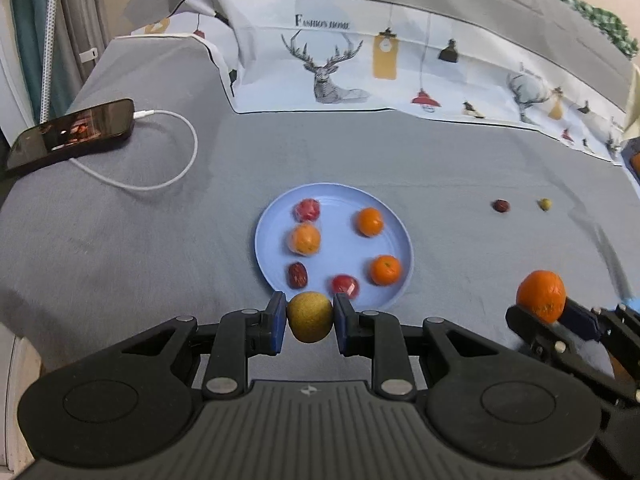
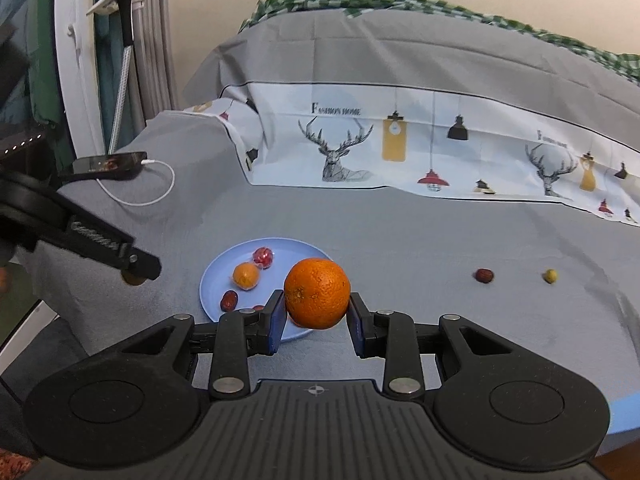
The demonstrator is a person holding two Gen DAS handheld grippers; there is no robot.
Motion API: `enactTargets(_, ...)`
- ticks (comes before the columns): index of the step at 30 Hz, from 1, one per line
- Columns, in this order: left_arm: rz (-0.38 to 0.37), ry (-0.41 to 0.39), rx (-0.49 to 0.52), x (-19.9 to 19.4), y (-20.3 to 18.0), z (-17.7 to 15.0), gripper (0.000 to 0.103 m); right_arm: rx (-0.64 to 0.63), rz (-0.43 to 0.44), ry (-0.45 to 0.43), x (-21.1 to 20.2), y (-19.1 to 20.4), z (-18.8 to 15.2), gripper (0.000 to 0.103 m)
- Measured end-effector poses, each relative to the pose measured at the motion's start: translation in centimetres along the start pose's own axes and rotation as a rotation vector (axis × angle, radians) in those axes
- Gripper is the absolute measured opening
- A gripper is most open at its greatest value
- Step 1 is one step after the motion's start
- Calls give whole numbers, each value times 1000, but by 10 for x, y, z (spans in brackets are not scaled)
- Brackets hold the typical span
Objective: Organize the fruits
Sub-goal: 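Carry the yellow fruit and mandarin to the blue plate and release both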
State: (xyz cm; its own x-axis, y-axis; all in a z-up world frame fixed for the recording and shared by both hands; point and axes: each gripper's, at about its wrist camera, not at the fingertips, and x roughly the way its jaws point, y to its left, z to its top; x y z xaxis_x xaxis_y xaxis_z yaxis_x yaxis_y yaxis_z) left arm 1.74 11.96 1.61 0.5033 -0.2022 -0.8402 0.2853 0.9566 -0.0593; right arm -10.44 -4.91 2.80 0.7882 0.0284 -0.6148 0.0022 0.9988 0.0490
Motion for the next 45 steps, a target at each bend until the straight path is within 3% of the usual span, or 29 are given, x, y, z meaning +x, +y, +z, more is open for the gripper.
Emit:
enactTargets(15, 27, 61, 9, 90, 6, 60, 28, -6, 40, 104, 119, 15, 22, 34)
enactTargets(28, 40, 163, 7, 169, 9, 72, 27, -7, 35, 198, 193, 9, 15, 34)
enactTargets(32, 42, 152, 18, 182, 7, 72, 29, -11, 32, 219, 206, 9, 12, 34)
enactTargets(34, 46, 137, 32, 185, 5, 74, 56, -17, 34, 236, 215, 10, 12, 35)
enactTargets(35, 52, 140, 40, 187, 4, 75, 85, -22, 38, 250, 220, 11, 12, 35)
enactTargets(36, 60, 137, 41, 187, 3, 76, 95, -26, 41, 260, 223, 12, 13, 36)
enactTargets(37, 53, 119, 42, 184, 3, 77, 95, -35, 43, 264, 224, 12, 16, 48)
enactTargets(38, 39, 100, 49, 178, 4, 77, 95, -41, 37, 258, 222, 13, 18, 66)
enactTargets(40, 32, 77, 65, 164, 5, 74, 95, -50, 23, 230, 211, 13, 22, 85)
enactTargets(45, 84, 81, 34, 125, 14, 45, 95, -42, 48, 257, 163, 10, 13, 91)
